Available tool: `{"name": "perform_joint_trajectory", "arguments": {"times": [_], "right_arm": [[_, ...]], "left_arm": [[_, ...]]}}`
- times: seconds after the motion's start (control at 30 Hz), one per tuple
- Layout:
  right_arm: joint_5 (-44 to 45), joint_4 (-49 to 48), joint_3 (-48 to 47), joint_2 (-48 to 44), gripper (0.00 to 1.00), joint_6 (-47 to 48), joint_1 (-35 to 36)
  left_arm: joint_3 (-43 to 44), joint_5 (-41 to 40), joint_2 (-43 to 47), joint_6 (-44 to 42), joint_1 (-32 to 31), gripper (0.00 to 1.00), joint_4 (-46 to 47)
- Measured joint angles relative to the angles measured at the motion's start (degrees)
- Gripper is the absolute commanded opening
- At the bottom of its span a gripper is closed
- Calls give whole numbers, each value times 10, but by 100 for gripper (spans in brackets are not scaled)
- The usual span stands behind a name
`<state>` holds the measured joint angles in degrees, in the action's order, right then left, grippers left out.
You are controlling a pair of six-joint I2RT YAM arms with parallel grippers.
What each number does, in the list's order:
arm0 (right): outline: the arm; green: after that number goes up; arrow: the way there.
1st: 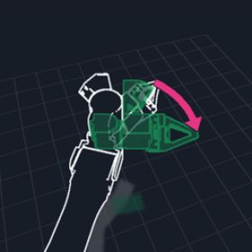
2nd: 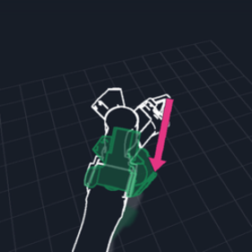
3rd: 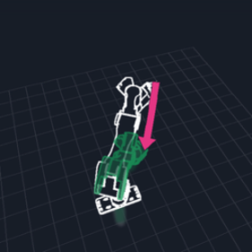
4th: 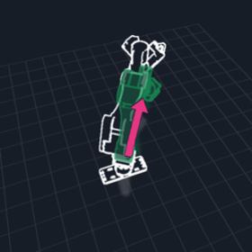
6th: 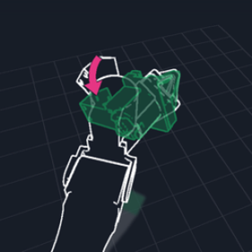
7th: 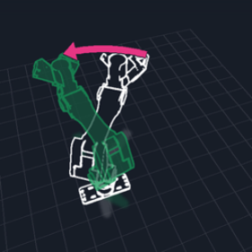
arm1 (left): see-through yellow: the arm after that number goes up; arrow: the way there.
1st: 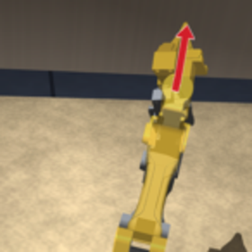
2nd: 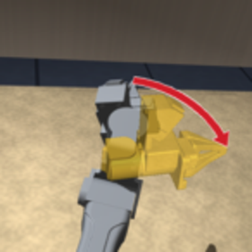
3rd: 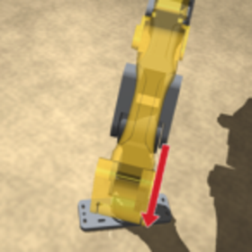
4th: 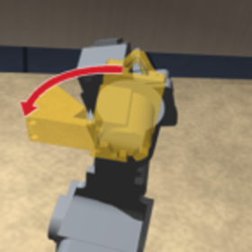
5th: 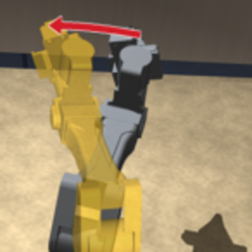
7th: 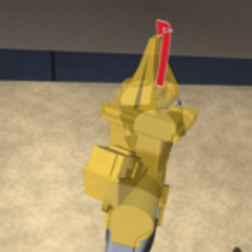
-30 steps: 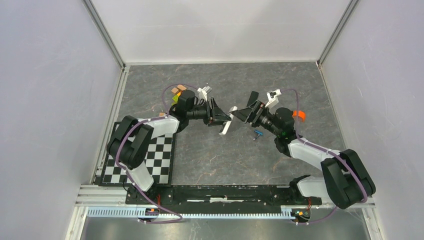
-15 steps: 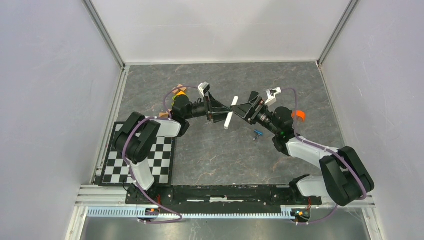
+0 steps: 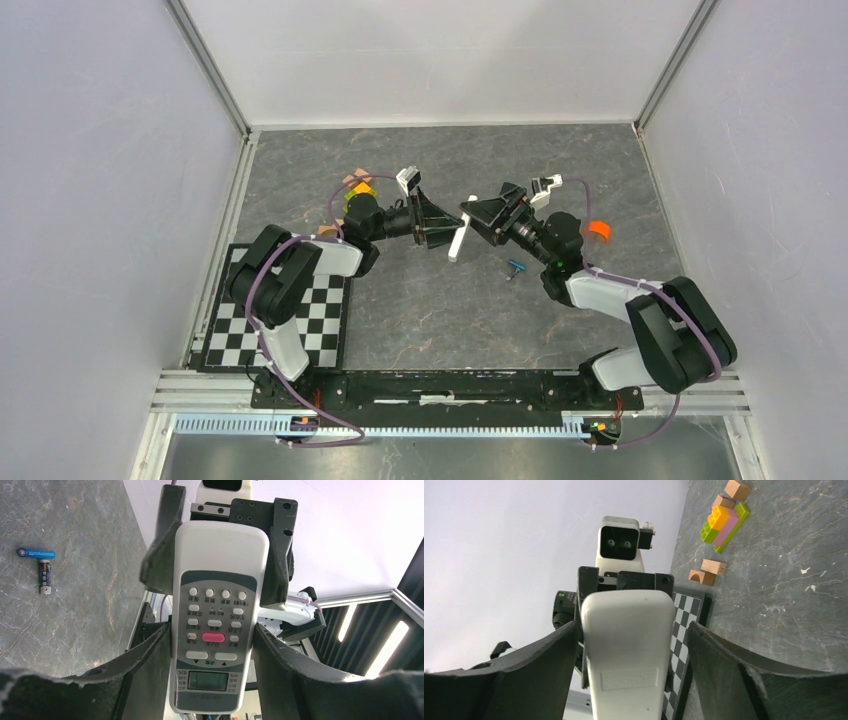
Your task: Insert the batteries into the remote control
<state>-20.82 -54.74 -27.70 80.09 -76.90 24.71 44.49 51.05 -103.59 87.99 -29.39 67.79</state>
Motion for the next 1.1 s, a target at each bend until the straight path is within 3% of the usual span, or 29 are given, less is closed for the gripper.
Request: {"name": "perform_joint_trajectory", "arguments": {"times": [0.13,0.23,0.4,0.57,0.7,0.83,1.0,1.1], "right_arm": [[-4,2,-12,5,54,-9,0],[-3,11,-13,7,49,-15,0],[14,21,-15,7,43,-26,0],[51,77,-16,-5,42,-40,0],[85,137,-17,-19,41,-63,0],[103,208,-34,-20,43,-89,0],[110,266,-66,-17,45,-110,0],[110,280,-70,-14,45,-120,0]], "left_arm": [[0,0,1,-7,0,42,-18],[1,-4,17,-27,0,58,-50],[16,-24,45,-89,-1,99,-145],[31,-78,82,-210,-7,100,-283],[40,-172,132,-340,-27,100,-393],[40,-276,183,-455,-76,97,-441],[38,-362,205,-535,-123,85,-454],[35,-405,205,-561,-137,68,-460]]}}
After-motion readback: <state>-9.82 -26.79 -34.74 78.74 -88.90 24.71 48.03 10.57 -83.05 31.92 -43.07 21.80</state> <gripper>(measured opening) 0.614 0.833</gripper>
